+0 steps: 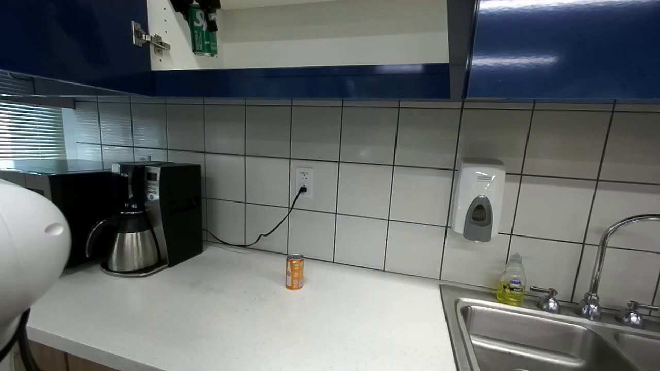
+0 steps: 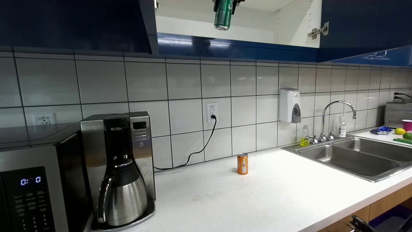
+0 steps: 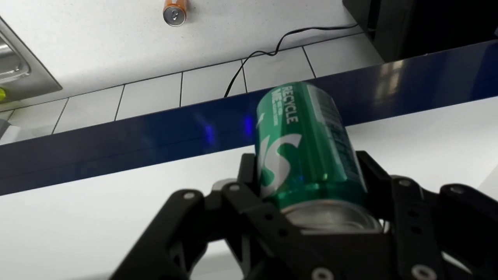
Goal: Put the green can in the open upper cabinet.
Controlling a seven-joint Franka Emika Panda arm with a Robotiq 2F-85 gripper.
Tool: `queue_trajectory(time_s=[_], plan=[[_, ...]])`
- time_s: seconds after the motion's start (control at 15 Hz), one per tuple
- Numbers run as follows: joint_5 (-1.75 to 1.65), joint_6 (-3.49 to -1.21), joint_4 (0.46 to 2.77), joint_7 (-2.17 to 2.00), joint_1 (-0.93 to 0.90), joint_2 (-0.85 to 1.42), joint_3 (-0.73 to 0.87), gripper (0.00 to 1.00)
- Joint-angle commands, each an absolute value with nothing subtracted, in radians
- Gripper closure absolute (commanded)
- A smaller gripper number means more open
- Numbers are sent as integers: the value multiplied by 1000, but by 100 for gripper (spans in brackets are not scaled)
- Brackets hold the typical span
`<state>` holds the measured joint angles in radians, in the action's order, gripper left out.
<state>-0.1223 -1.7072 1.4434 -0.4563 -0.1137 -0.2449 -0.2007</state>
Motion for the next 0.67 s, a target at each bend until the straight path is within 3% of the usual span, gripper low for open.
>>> queue_trajectory(time_s=[0.0,0.6], plan=[[-158,-1647,1317,-501,-96,-173,-227,61],[-201,-1599,1170,-539,-117,-45,-211,61]])
